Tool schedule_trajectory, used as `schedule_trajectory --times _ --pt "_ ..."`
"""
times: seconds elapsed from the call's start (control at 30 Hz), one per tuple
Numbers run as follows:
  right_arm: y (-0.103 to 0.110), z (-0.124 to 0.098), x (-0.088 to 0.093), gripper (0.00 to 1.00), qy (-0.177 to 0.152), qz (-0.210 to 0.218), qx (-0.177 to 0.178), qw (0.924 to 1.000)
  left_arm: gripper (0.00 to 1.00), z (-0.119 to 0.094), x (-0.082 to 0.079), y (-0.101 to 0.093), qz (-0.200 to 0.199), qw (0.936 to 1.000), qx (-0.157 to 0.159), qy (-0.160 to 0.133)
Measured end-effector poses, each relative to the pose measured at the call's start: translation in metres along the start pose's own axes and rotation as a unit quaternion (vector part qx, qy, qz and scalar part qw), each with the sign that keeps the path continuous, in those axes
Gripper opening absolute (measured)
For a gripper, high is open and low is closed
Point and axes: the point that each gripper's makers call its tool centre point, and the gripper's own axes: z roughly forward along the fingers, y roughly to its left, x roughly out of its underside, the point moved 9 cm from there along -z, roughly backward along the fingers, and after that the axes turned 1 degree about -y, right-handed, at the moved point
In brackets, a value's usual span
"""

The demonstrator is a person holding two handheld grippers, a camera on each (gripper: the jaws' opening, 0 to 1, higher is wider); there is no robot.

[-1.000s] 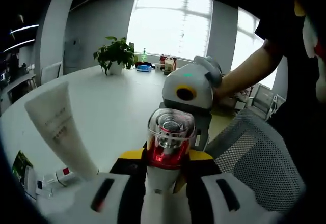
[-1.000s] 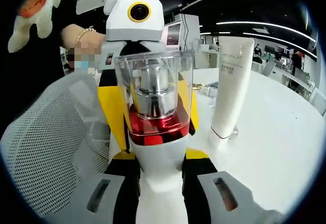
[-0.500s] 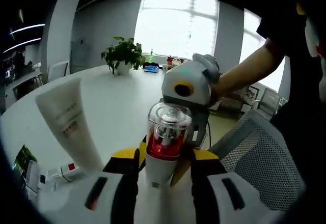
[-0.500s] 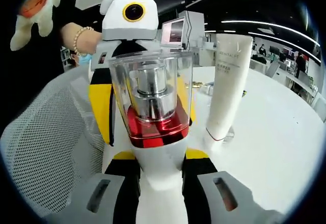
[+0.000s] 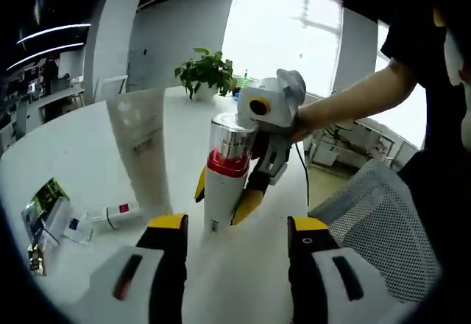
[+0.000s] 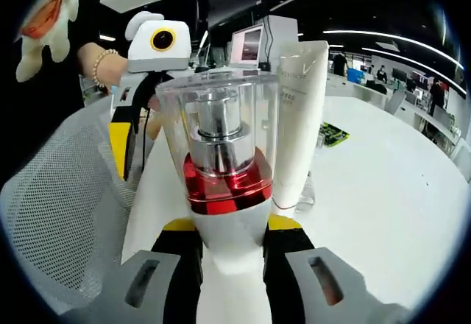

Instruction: Arrange the skincare products in the storage area until every visible bottle or jar stands upright without overlapping.

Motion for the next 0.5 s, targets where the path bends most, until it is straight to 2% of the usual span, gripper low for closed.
schedule_trajectory --times 0.17,0.5 --pt "-0.019 -0.002 0.0 0.31 0.001 0.0 0.004 1.0 0.58 -0.011 0.011 0.004 -0.024 0.9994 -0.025 0.008" --pt "-0.043 0.0 -0.003 0.31 0.0 -0.006 -0.006 1.0 0.62 -0.028 0.023 0.009 -0.048 0.997 -0.06 0.008"
